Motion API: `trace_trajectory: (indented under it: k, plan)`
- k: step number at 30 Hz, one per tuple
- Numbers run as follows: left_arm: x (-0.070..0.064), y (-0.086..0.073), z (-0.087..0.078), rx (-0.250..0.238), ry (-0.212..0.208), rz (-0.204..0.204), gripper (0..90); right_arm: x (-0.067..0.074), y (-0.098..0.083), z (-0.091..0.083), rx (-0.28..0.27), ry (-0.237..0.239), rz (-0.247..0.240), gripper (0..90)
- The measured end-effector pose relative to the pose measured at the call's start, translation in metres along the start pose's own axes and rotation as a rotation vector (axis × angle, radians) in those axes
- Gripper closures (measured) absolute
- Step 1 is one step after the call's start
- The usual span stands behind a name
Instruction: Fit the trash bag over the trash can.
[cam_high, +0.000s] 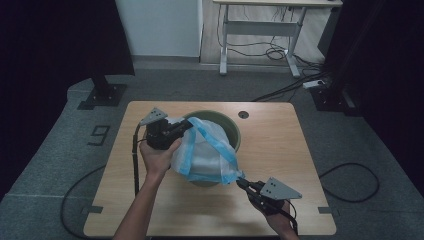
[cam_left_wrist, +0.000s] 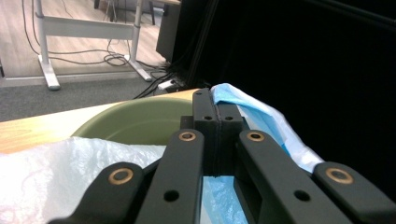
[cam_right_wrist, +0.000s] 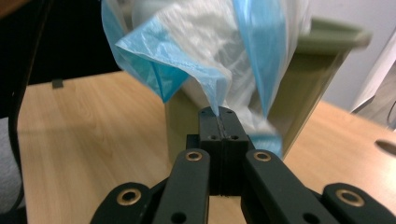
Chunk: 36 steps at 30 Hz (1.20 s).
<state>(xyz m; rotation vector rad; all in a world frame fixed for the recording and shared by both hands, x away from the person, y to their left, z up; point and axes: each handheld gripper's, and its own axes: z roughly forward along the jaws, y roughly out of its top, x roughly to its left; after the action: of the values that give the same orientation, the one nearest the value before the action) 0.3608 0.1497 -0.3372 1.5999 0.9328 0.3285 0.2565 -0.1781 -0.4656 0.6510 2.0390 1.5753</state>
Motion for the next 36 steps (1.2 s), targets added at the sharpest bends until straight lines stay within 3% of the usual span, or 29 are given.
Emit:
trace_trajectory:
  k: [12, 14, 17, 21, 25, 31, 36]
  plan:
    - [0.005, 0.011, -0.022, -0.08, -0.004, -0.021, 89.5, -0.005, -0.032, 0.005, 0.091, 0.03, 0.035, 88.5]
    - [0.005, 0.011, -0.022, -0.08, -0.006, -0.023, 89.5, -0.006, -0.032, 0.004, 0.095, 0.046, 0.044, 83.0]
    - [0.004, 0.008, -0.021, -0.066, -0.012, -0.021, 89.5, -0.007, -0.03, -0.003, 0.06, 0.023, 0.036, 60.7]
    - [0.002, 0.003, -0.017, -0.031, -0.01, -0.001, 89.4, -0.013, -0.025, -0.018, 0.015, -0.008, 0.046, 49.9]
    - [0.002, -0.002, -0.013, -0.008, -0.007, 0.009, 89.4, -0.023, -0.019, -0.031, -0.008, -0.052, 0.054, 48.2]
    - [0.003, -0.008, -0.009, 0.017, -0.002, 0.021, 89.4, -0.038, -0.004, -0.049, -0.073, -0.063, 0.088, 44.8]
    - [0.006, -0.012, -0.011, 0.025, 0.001, 0.018, 89.4, -0.043, -0.002, -0.06, -0.059, -0.08, 0.085, 44.9]
